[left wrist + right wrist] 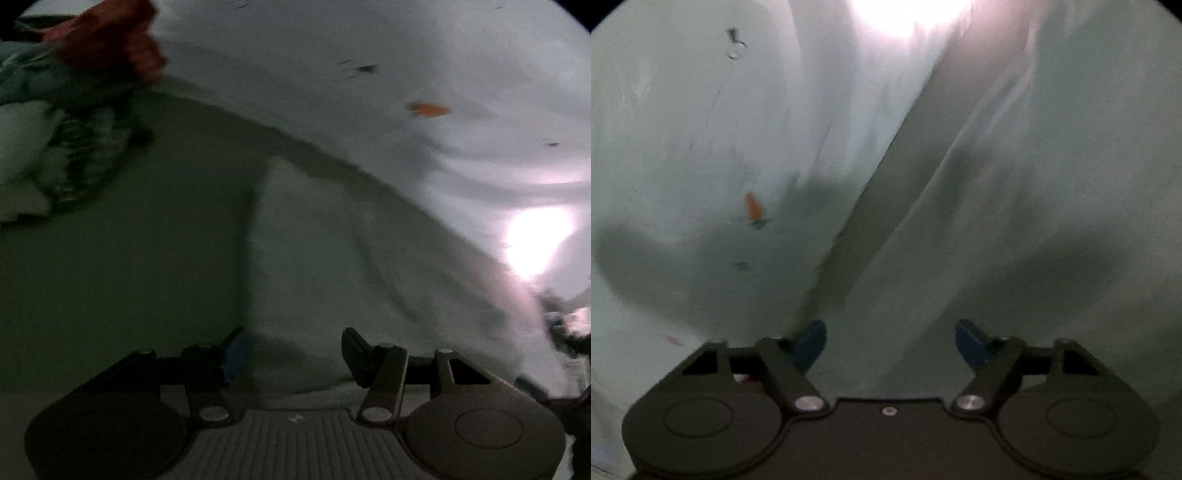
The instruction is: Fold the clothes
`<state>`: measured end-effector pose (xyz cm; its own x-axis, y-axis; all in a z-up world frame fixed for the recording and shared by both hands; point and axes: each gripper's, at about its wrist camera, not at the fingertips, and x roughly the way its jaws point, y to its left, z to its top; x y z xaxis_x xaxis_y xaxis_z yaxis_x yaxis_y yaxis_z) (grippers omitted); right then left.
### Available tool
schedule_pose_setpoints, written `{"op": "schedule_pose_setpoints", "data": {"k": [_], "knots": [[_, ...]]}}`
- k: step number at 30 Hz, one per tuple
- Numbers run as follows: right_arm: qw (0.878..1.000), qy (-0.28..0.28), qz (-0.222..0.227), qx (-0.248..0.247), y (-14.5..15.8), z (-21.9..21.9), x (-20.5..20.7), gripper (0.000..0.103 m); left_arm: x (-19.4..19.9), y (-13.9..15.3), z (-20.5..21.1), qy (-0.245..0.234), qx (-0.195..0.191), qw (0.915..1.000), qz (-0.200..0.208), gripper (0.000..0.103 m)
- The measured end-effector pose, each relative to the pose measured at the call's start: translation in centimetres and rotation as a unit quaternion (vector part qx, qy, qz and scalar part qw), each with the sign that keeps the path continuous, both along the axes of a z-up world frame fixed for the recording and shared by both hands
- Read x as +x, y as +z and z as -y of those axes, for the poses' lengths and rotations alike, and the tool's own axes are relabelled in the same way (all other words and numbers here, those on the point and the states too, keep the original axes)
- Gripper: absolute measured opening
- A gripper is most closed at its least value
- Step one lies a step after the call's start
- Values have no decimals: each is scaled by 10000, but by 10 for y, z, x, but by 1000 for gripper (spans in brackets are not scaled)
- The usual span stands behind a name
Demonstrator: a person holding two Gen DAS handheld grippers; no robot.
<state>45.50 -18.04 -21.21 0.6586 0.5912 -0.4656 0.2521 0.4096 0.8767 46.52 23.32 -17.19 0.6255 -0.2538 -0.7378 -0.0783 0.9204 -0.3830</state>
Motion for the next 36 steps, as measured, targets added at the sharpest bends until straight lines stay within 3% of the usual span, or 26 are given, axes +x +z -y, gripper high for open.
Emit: {"op": "schedule_pose_setpoints", "data": {"k": [2,5,7,13,19,23,28,31,34,35,36], "knots": [[9984,210,-157,497,-17,-16,19,62,4,-5,-3,80,4,9999,-92,57],[9963,623,-376,466,-31,-43,43,48,9,-12,-8,200,1,9995,-228,58],[9937,845,-559,477,-39,-60,54,48,8,-12,-16,284,-259,9989,-268,63],[9897,1333,-513,-7,-36,-94,71,47,7,-13,-36,441,-859,9946,-383,63],[9817,1827,-252,-466,-22,-118,89,50,11,-14,-39,344,-988,9936,-427,72],[9749,2096,-60,-750,-14,-133,101,49,10,-14,-38,322,-947,9941,-429,72],[9530,2501,221,-1694,-5,-155,117,49,13,-15,-36,277,-976,9939,-422,80],[9423,2720,437,-1899,-2,-167,119,50,16,-15,-34,213,-993,9939,-438,85],[9356,2903,512,-1943,-3,-183,118,44,17,-15,-35,243,-1071,9930,-436,88],[9332,2933,555,-1999,-3,-187,117,40,17,-15,-35,254,-1098,9927,-435,88],[9308,2954,591,-2068,-3,-190,115,28,17,-15,-36,279,-1142,9921,-435,89]]}}
